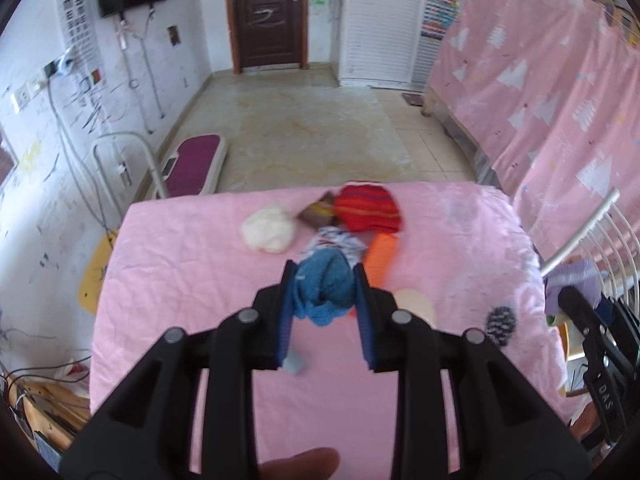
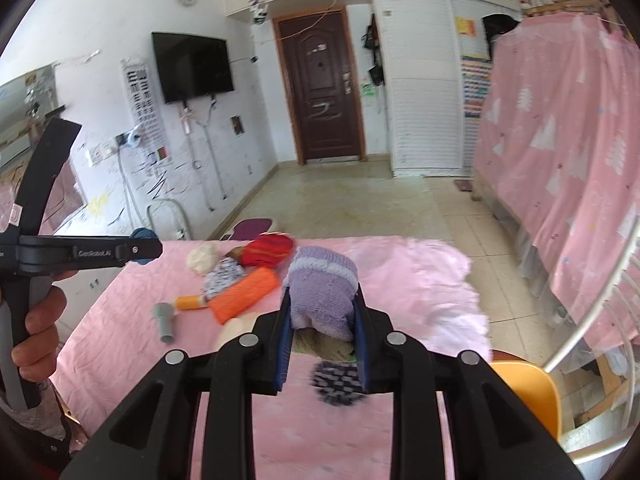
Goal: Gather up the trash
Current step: 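Carry the blue cloth and lavender sock toward the orange bin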
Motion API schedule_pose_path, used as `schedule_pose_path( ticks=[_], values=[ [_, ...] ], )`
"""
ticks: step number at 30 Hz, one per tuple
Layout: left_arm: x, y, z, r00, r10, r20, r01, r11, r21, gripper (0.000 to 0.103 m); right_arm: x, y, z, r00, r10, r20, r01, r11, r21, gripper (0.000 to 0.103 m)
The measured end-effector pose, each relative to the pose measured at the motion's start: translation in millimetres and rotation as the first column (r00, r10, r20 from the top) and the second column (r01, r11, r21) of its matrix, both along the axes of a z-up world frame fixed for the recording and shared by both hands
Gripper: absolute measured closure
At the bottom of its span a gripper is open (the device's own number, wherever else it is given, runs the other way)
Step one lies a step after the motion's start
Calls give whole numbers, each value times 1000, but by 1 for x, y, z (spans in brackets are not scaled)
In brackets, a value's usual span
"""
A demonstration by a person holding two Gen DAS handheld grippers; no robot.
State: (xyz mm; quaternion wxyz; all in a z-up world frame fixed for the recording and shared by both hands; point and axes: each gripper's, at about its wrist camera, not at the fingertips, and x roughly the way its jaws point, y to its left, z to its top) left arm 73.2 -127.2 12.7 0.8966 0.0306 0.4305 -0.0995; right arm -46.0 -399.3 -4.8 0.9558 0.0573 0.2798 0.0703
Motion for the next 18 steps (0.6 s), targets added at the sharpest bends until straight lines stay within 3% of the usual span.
schedule_pose_path(
  ticks=[12,18],
  values=[
    [-24,-99,-1,985,-174,-1,174,984,30,77,-36,-87,-9,988,-156,18,155,987,38,87],
    [-43,-154,-6,952,-305,-26,306,952,12,77,-50,-126,-17,975,-220,18,219,975,45,87]
  ],
)
